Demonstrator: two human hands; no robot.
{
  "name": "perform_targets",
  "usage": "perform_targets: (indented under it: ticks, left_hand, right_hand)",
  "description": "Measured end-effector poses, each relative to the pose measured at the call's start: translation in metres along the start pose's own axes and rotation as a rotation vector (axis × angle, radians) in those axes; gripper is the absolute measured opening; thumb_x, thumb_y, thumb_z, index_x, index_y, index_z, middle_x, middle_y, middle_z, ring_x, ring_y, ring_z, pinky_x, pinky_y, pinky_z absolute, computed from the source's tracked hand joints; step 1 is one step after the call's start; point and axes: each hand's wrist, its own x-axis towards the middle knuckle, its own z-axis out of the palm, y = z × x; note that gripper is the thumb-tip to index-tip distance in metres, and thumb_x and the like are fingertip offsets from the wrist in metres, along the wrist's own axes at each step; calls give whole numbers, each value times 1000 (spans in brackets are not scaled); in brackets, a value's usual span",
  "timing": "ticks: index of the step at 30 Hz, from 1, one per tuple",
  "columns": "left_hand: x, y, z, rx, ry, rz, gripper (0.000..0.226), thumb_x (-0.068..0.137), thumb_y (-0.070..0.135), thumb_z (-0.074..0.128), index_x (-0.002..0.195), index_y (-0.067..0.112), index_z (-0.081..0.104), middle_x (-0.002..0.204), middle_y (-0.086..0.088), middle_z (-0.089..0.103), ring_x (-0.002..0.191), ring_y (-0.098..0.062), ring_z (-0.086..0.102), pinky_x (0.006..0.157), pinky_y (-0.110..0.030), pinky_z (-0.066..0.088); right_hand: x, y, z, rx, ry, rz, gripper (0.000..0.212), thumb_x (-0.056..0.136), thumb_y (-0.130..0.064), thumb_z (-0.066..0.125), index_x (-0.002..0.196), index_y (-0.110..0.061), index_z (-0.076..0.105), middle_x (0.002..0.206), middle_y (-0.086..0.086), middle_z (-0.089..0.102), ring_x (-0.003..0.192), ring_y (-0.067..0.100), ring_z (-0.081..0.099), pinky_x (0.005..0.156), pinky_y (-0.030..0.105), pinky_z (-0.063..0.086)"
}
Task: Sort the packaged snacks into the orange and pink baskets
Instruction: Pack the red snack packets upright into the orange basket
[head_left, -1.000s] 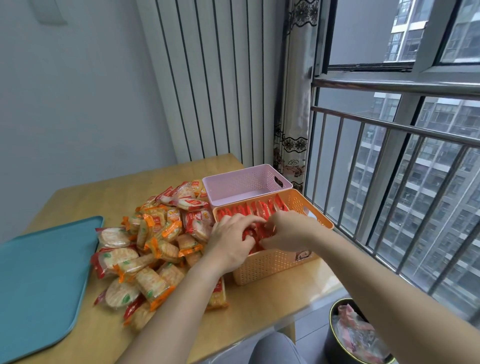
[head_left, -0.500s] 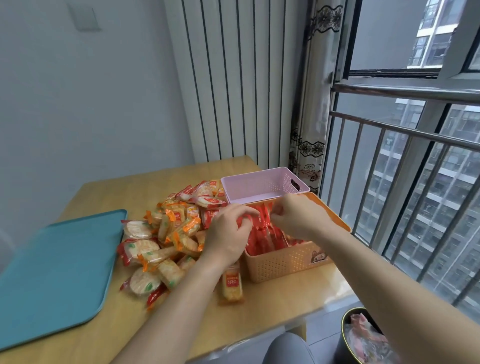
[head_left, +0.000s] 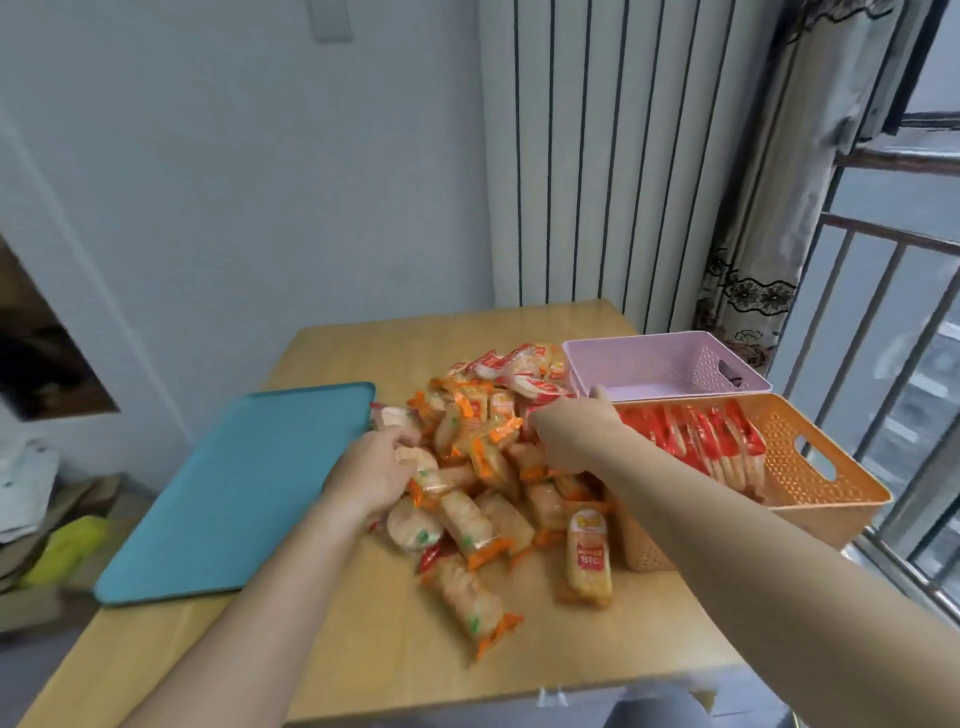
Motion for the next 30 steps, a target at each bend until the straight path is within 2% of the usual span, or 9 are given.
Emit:
perform_targets:
  ticks: [3,6,8,11,15,18,24,27,30]
  left_hand:
    - [1,-3,3,200,35,36,29,90,40,56,115,38,70,133,6,58,121,-28,49,98,-38,45]
    - [7,-2,3,235,66,54,30,97,33,48,119,37,68,135,3,55,123,-28,49,98,-40,45]
    - [15,-7,4,218,25,-9,34,96,33,55,129,27,60,134,-5,55,122,-32,53,97,-43,48]
    - [20,-15,3,137,-18,-103,67,81,41,79,137,17,50,130,-11,58,119,-34,58,96,-44,50]
    - [23,-25,-7,-13,-32,-189,91,71,33,91,145,12,42,142,-14,54,128,-33,53,104,-40,45]
    - [20,-40,-19,-119,-91,-251,97,68,30,93,148,13,41,143,-11,55,129,-29,54,105,-36,44]
    - [15,-52,-38,-672,89,-286,50,70,1,85,115,11,65,93,-4,71,70,-18,66,68,-33,59]
    - [18,-44,-40,-901,119,-322,43,76,0,81,114,12,63,98,-9,71,68,-18,67,53,-28,58]
    - [18,-31,-40,-1164,88,-356,11,90,9,68,101,5,69,79,-11,70,60,-19,66,55,-32,59]
  right_hand:
    - [5,-3,-11,-37,169,12,16,90,-7,45,97,-18,53,73,-5,50,82,25,52,101,49,30]
    - [10,4,-30,167,364,27,15,93,-15,53,107,-18,48,79,-2,54,80,26,56,81,37,47]
    - [14,4,-42,422,366,31,29,93,-21,59,120,-18,49,99,1,61,91,28,62,79,44,58]
    - [24,-9,-52,756,374,-34,43,91,-13,60,133,-15,52,111,0,58,104,26,62,84,44,61]
    - [42,-38,-54,850,358,-70,42,90,-10,56,133,-13,58,113,3,66,100,23,65,68,30,56]
    - [52,-59,-53,906,302,-88,37,90,-14,60,127,-15,62,108,5,70,94,22,68,77,40,61]
    - [67,-91,-41,820,390,-87,36,87,-20,62,122,-13,65,100,3,69,92,24,65,80,37,56]
    - [67,-110,-33,859,609,-214,32,87,-26,69,115,-11,67,102,4,67,95,22,61,80,35,49]
    - [65,-130,-22,790,687,-374,33,84,-34,77,110,-15,70,98,2,62,89,23,63,76,35,50]
